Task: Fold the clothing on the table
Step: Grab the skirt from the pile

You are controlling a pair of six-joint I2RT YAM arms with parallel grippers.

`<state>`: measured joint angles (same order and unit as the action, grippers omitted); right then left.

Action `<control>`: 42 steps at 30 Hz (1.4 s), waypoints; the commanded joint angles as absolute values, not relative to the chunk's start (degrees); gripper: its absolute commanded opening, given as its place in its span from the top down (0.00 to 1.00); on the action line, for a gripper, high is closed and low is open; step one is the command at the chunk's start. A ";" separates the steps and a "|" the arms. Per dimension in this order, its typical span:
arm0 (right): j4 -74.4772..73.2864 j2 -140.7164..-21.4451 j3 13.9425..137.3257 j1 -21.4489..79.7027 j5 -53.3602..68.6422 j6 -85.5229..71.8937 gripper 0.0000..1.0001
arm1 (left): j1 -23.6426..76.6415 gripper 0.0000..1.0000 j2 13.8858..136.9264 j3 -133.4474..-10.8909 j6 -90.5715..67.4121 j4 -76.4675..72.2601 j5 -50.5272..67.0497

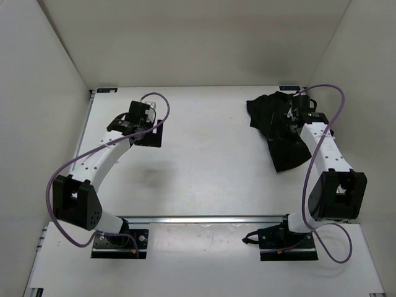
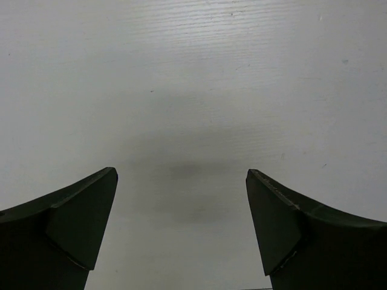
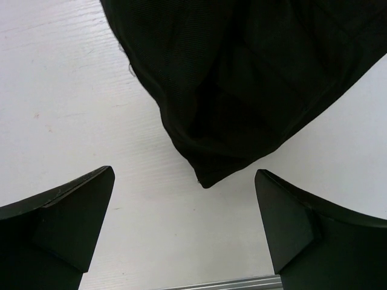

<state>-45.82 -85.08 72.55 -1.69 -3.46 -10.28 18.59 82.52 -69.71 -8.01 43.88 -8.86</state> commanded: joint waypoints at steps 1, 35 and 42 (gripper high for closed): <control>-42.81 -85.34 74.18 -3.25 -2.90 -9.50 0.01 | 17.14 0.01 82.00 -72.33 -8.44 44.65 -5.54; -32.18 -106.62 80.68 2.36 -10.20 -8.18 1.00 | 16.79 0.01 77.53 -68.21 -8.26 40.87 -1.76; -35.59 -105.29 97.86 11.05 4.29 -7.91 1.00 | 15.56 0.01 73.83 -64.95 -8.00 39.03 0.00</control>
<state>-37.65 -107.72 86.80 6.39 -2.96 -7.94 16.16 77.36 -64.84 -7.99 41.56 -1.98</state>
